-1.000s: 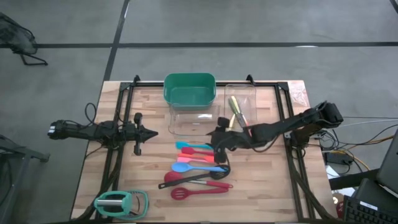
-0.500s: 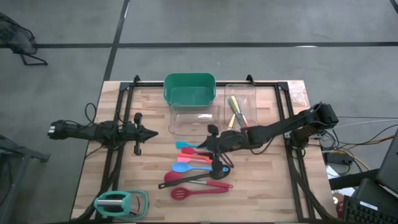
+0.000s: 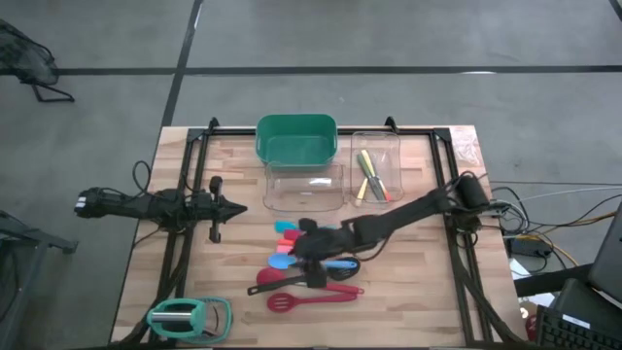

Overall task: Pick & Place Kitchen Items
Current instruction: Put the black slotted spoon into the green bin

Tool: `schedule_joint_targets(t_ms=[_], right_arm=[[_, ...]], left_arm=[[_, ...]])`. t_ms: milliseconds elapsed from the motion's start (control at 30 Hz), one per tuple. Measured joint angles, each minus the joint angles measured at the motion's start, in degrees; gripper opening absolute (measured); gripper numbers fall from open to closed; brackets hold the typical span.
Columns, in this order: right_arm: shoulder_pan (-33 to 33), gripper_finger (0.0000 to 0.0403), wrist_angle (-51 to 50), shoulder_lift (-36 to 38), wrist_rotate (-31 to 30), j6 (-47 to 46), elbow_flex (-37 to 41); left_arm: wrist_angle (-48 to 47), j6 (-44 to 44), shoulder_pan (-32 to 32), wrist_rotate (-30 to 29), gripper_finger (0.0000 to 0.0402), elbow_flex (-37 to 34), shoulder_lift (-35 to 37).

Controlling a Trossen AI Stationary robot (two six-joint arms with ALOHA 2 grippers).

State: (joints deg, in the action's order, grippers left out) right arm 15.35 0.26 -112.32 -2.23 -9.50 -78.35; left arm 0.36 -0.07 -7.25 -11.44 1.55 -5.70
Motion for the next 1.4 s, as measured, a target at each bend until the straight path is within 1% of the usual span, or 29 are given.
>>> schedule_joint_targets(t_ms=[100, 200, 367, 500, 600, 933, 1167, 1400], right_arm=[[0.74, 0.0161, -8.25, -2.99, 3.27, -2.01, -5.36], [1.38, 0.0175, -16.31, -5.49, 3.74, -3.51, -9.95], [2.23, 0.0195, -22.11, -8.27, 3.63, -3.94, -14.31], [2.43, 0.0198, -25.99, -8.87, 3.94, -6.37, -14.74], [2.43, 0.0190, -27.50, -8.93, 3.91, -7.79, -14.08], [3.03, 0.0160, -27.02, -8.93, 3.76, -8.95, -13.33], [3.45, 0.0145, -26.68, -11.42, 3.74, -9.65, -13.23], [3.57, 0.0133, -26.81, -11.56, 3.70, -9.83, -13.19]], left_arm=[[0.00, 0.01, 0.00, 0.00, 0.0010, -0.01, -0.10], [0.00, 0.01, 0.00, 0.00, 0.0010, -0.01, -0.11], [0.00, 0.01, 0.00, 0.00, 0.0010, 0.01, -0.12], [0.00, 0.01, 0.00, 0.00, 0.0010, 0.00, -0.13], [0.00, 0.01, 0.00, 0.00, 0.0010, 0.01, -0.13], [0.00, -0.01, 0.00, 0.00, 0.0010, 0.00, -0.13], [0.00, 0.01, -0.02, 0.00, 0.0010, 0.01, -0.13], [0.00, 0.00, 0.00, 0.00, 0.0010, 0.00, -0.13]])
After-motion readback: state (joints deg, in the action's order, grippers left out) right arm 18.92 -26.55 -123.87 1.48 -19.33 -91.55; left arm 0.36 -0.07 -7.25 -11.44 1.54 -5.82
